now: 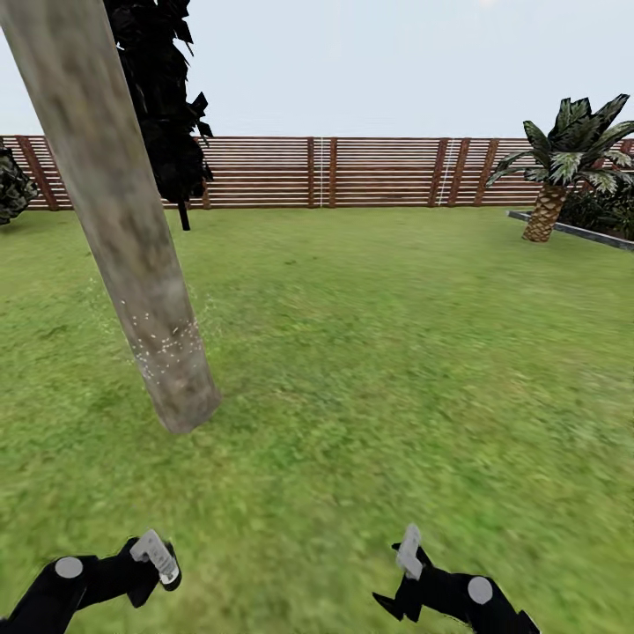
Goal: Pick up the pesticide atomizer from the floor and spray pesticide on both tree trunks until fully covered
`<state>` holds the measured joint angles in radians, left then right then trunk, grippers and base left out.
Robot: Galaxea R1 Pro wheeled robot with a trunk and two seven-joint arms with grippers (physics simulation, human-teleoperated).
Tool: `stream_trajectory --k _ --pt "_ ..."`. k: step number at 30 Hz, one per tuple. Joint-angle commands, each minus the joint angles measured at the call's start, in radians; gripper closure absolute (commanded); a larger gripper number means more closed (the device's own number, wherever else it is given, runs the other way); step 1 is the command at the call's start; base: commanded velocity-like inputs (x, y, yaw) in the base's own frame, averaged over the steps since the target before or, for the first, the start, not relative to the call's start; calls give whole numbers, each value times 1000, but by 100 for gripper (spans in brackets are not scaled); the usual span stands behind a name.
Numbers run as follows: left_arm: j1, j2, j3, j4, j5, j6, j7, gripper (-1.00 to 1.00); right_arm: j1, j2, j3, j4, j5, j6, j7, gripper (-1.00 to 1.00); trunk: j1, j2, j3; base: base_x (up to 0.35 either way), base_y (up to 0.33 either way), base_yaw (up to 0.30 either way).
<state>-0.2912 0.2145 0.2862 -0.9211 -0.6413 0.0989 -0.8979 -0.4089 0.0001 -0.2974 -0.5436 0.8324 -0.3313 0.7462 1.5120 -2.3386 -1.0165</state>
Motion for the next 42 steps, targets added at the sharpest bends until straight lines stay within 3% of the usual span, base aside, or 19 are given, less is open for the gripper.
stream_trajectory --k 1,3,5,11,12,15,20,24,26,28,30,35,39,40,42 --pt "-2 -1 -45 11 -4 0 -7 100 -14 3 -6 -10 8 7 47 -100 0 0 -1 -2 0 0" --pt "-3 -1 -110 18 -6 -3 -7 100 -31 6 -5 -15 8 13 81 -100 0 0 -1 0 0 0" --pt "-5 -1 -145 22 -5 -1 -7 100 -39 7 -5 -15 7 15 91 -100 0 0 -1 0 0 0" --pt "-9 -4 -171 80 -5 -3 -9 100 -46 12 -3 -15 8 15 104 -100 0 0 -1 0 0 0" --pt "-10 -4 -185 83 -5 -3 -9 100 -49 13 -3 -15 8 15 117 100 0 0 -1 0 0 0" --pt "-11 -6 -233 86 -2 0 -9 100 -66 13 -3 -15 8 15 173 100 0 0 -1 0 0 0" --pt "-10 -30 -245 88 -2 -2 -9 100 -83 26 9 -15 8 15 201 100 0 0 -1 0 0 0" --pt "-10 -61 -252 87 -4 1 -9 100 -86 41 166 -18 4 15 209 100 0 0 -1 0 0 0" --pt "-11 -75 -288 87 -6 5 -9 100 -87 59 198 -22 3 15 209 100 0 0 -1 0 0 0" --pt "-12 -81 -326 87 -6 7 -9 100 -89 76 207 -24 2 15 209 100 0 0 -1 0 0 0" --pt "-11 -95 -339 88 -6 7 -9 100 -89 89 210 -32 1 15 209 100 0 0 -1 0 0 0" --pt "-11 -124 -344 91 -8 5 -7 100 -90 129 211 -59 1 15 211 100 0 0 -1 0 0 0" --pt "-11 -134 -344 93 -10 3 -4 100 -96 151 211 -61 1 15 211 100 0 0 -1 0 0 0" --pt "-12 -140 -345 93 -9 -2 -1 100 -105 169 211 -61 1 15 223 100 0 0 -1 0 0 0" --pt "-12 -160 -344 92 -12 -2 0 100 -109 174 211 -61 1 15 227 100 0 0 -1 0 0 0"
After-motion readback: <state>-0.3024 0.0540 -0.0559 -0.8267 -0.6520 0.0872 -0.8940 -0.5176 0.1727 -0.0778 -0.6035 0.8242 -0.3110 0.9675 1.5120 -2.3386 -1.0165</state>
